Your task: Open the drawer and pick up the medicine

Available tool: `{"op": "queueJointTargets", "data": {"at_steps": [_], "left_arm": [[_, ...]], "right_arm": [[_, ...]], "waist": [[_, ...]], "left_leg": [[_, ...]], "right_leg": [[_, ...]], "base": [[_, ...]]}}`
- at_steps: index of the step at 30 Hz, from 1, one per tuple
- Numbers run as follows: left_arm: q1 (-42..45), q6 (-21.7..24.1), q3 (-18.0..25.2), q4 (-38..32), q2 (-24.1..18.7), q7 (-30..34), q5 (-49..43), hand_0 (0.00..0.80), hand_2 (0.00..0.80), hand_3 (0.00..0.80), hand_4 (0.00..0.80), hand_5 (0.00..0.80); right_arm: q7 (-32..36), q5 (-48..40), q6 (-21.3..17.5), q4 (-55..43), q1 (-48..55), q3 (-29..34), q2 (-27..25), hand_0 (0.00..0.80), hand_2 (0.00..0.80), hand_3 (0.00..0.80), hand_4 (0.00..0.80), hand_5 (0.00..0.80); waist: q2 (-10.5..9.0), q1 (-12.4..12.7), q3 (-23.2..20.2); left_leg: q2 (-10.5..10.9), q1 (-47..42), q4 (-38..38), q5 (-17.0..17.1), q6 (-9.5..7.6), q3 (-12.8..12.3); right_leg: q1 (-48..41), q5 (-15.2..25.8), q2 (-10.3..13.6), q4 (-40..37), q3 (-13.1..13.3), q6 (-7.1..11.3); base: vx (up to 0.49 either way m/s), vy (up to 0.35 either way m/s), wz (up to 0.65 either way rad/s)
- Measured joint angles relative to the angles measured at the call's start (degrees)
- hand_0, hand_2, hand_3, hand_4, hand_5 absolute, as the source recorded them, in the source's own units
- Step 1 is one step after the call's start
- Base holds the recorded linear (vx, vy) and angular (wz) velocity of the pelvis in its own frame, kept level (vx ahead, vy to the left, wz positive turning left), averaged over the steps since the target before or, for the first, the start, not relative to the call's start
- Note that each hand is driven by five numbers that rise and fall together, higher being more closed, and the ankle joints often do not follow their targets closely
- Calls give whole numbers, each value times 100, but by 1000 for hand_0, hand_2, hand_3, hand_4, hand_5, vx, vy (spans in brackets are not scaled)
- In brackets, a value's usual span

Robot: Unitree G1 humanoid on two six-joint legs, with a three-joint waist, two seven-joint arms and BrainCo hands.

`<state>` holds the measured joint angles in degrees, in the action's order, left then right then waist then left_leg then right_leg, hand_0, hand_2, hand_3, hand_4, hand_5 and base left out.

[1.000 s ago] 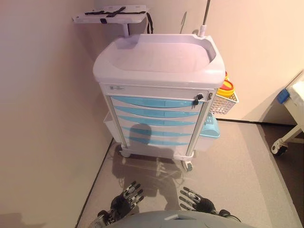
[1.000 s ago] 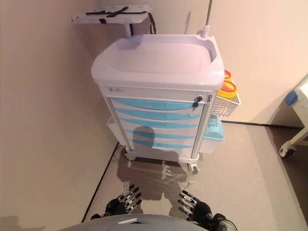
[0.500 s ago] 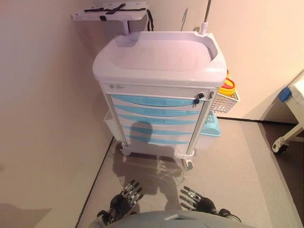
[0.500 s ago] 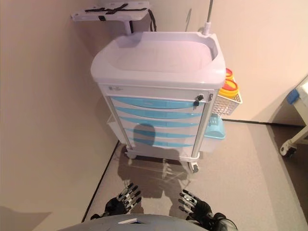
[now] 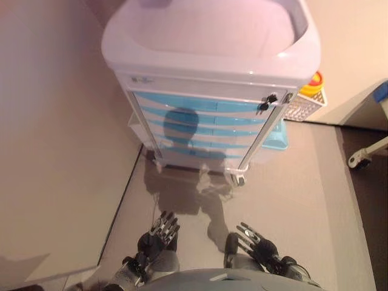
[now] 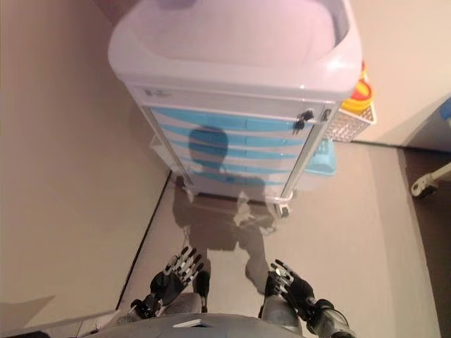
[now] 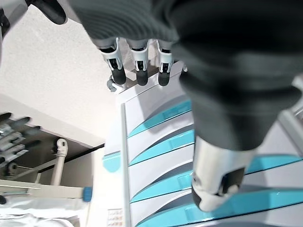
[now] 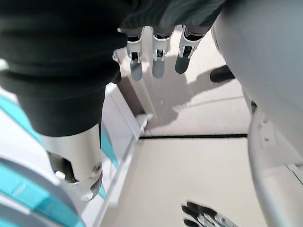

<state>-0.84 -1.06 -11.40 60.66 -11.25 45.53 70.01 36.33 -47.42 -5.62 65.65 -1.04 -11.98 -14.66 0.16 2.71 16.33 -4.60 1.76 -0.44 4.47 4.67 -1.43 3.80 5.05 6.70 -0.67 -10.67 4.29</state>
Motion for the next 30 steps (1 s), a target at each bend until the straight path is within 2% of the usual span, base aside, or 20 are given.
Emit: {"op": "queueJointTargets", "data": {"at_steps": [4,7,12,18,22,30], "left_arm": [[-327,1,6,-351,29,14,264,0,0,0,0,0],[-649,7,11,-433,27,3,495,0,0,0,0,0],[-1152,-2,49,-599,-9,-131,1042,0,0,0,0,0],[-1777,-207,319,-654,-135,-371,1871,0,0,0,0,0],[-2292,-387,471,-652,-416,-610,2356,0,0,0,0,0],[-3311,-561,731,-481,-1182,-1269,2974,0,0,0,0,0]], "right_arm": [[-117,-99,-55,-198,-234,2,2,0,0,0,0,0],[-185,-138,-39,-364,-342,-8,24,0,0,0,0,0],[-241,-312,-33,-424,-489,0,-9,0,0,0,0,0],[-228,-321,62,-595,-639,-8,-7,0,0,0,0,0],[-219,-322,70,-624,-678,-20,-20,0,0,0,0,0],[-176,-378,88,-625,-829,-236,-39,0,0,0,0,0]], "waist": [[-92,-25,429],[-228,-89,693],[-339,-162,953],[-462,-397,1128],[-597,-462,1214],[-781,-698,1308]], "left_leg": [[60,412,344,-81,-44,-5],[64,611,650,-195,-49,-9],[57,955,1133,-384,-76,-58],[39,1309,1623,-579,-121,-106],[-10,1544,1913,-724,-95,-142],[-156,1834,2365,-951,-108,-206]], "right_leg": [[443,-100,82,413,80,9],[603,-147,100,602,131,3],[888,-189,89,865,338,7],[1111,-180,44,984,568,27],[1273,-174,-21,1060,722,37],[1408,-116,-159,1069,847,5]], "base": [[-40,1,0],[-8,-6,-2],[-27,2,-8],[-42,-11,-6],[-41,-11,-7],[-19,-13,-10]]}}
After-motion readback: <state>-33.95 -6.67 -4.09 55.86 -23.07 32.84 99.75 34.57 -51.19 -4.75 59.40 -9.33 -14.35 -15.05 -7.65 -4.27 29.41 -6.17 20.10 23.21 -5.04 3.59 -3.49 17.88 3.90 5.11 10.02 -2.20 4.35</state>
